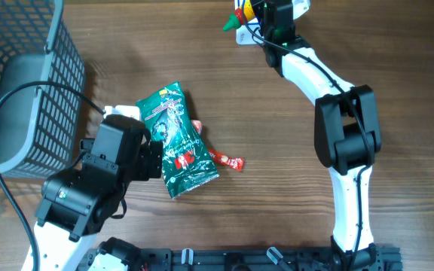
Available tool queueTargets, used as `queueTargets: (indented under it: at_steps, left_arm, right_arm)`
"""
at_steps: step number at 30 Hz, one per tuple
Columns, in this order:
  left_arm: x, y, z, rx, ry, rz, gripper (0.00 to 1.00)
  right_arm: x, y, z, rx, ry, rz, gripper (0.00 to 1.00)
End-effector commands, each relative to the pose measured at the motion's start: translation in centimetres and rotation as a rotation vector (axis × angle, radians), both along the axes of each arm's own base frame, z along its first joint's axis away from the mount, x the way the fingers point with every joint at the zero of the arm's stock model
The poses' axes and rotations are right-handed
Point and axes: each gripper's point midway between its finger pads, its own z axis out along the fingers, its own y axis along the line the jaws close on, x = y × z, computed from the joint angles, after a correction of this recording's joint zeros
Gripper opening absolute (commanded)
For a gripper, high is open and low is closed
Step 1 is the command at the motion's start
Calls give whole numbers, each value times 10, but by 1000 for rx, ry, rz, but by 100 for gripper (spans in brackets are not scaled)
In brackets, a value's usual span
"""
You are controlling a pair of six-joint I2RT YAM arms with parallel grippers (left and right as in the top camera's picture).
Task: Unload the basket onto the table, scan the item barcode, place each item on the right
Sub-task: 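Carry the sauce bottle off to the right edge of the table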
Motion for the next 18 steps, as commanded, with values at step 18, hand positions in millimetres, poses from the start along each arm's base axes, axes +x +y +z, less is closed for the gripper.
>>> queueTargets:
  at_steps: [18]
  left_arm:
    - [1,1,1,13,-6,-6,100]
  right_arm:
    - [-10,-235,0,-65,351,-184,43]
